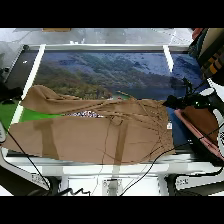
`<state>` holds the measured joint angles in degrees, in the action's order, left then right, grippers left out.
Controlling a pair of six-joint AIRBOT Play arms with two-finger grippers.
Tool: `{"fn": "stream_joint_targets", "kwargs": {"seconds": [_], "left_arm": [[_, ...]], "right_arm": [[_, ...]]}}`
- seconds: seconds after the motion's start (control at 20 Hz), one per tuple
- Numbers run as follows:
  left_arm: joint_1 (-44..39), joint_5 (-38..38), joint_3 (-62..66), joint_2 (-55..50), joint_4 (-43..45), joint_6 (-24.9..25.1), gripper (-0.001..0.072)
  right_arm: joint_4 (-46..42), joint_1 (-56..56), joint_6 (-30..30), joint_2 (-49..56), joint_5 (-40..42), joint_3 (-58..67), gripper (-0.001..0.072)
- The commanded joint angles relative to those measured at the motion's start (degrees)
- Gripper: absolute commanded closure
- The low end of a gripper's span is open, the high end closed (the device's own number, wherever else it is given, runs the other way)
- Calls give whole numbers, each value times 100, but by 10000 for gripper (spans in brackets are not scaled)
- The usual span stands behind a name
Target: Fold the clothes and pants, and hang the long-sleeved shirts on hangers.
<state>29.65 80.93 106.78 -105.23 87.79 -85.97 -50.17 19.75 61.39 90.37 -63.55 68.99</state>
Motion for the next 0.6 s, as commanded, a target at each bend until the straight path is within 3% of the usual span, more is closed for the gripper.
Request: {"fn": "stream_joint_targets", "kwargs": {"seconds": [0.0, 0.15, 0.2, 0.25, 0.3, 0.55], "left_arm": [[723, -643, -1191, 525, -1606, 289, 313], [866, -2428, -2750, 1045, -2166, 210, 301], [859, -2830, -3102, 1084, -2345, 133, 247], [848, -3204, -3392, 1073, -2645, 111, 147], [844, -3523, -3602, 1045, -2951, 114, 117], [632, -4612, -3838, 686, -3912, 157, 132]], "right_arm": [[0, 0, 9, -2, -28, 4, 684], [0, 0, 9, -2, -11, 4, 684], [4, 0, 9, -2, 9, 4, 683], [15, 0, 11, -2, 15, 4, 683], [39, 0, 11, -2, 13, 4, 683], [48, -4, 13, -2, 13, 4, 684]]}}
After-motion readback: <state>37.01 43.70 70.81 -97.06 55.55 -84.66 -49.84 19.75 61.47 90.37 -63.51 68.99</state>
